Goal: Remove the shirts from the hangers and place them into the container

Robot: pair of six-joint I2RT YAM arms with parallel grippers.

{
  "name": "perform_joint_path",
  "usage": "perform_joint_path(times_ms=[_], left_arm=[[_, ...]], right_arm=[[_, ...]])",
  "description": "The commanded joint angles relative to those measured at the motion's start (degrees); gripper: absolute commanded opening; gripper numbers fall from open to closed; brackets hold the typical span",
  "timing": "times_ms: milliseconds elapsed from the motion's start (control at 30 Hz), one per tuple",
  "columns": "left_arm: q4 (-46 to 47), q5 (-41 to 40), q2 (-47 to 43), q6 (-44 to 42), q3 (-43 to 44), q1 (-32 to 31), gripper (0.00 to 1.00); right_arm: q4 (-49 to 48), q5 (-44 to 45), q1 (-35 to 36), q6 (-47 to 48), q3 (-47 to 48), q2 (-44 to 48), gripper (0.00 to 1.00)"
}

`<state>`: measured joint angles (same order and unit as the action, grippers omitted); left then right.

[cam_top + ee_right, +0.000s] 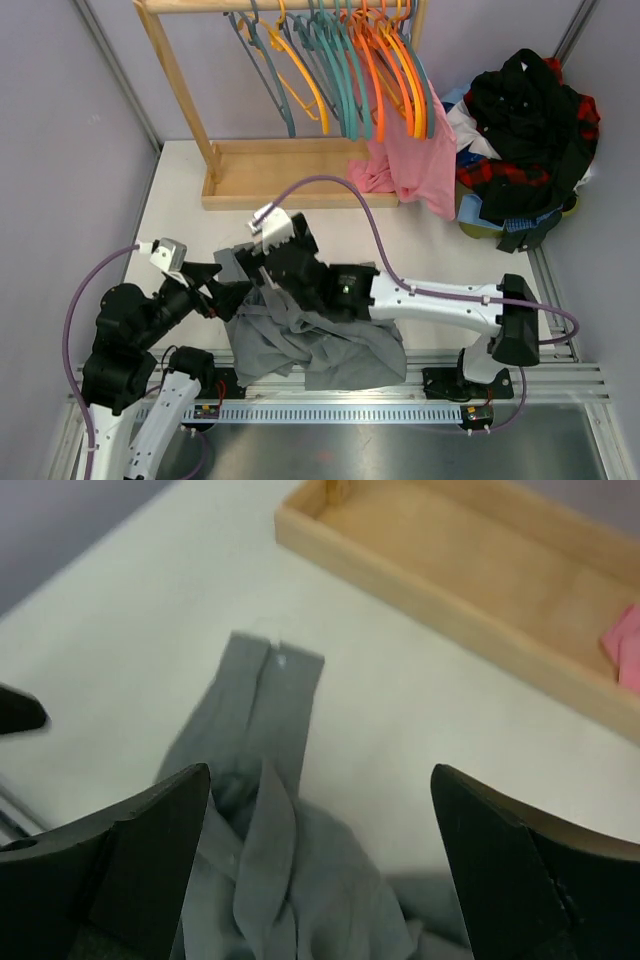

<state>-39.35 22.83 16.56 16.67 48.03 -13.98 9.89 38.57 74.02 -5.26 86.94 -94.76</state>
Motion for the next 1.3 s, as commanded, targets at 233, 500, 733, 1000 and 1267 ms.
perform_joint_path(times_ms=[233, 500, 733, 1000, 1267], left_arm=[[0.77, 0.55, -1.09, 2.14, 0.66, -0.08, 0.99], [0.42, 0.2, -1.44, 2.32, -0.04, -0.08, 0.99], [-0.2, 0.2, -1.79, 2.4, -0.48, -0.08, 0.99], [-0.02, 0.55, -2.49, 3.02, -1.01, -0.08, 0.99], [-1.25, 0.11, -2.93, 2.67, -0.66, -0.08, 0.99]], right_arm=[[48.71, 19.17, 15.26, -57.97, -15.15, 5.48, 0.99], [47.47, 7.7, 16.86, -68.95, -17.13, -3.77, 0.99], [12.67, -2.25, 13.0, -57.07, -26.37, -2.97, 0.99], [-4.52, -16.48, 5.53, -49.77, -25.6, -13.4, 0.99], [24.09, -8.44, 2.8, -56.69, -10.04, -29.59, 0.94]])
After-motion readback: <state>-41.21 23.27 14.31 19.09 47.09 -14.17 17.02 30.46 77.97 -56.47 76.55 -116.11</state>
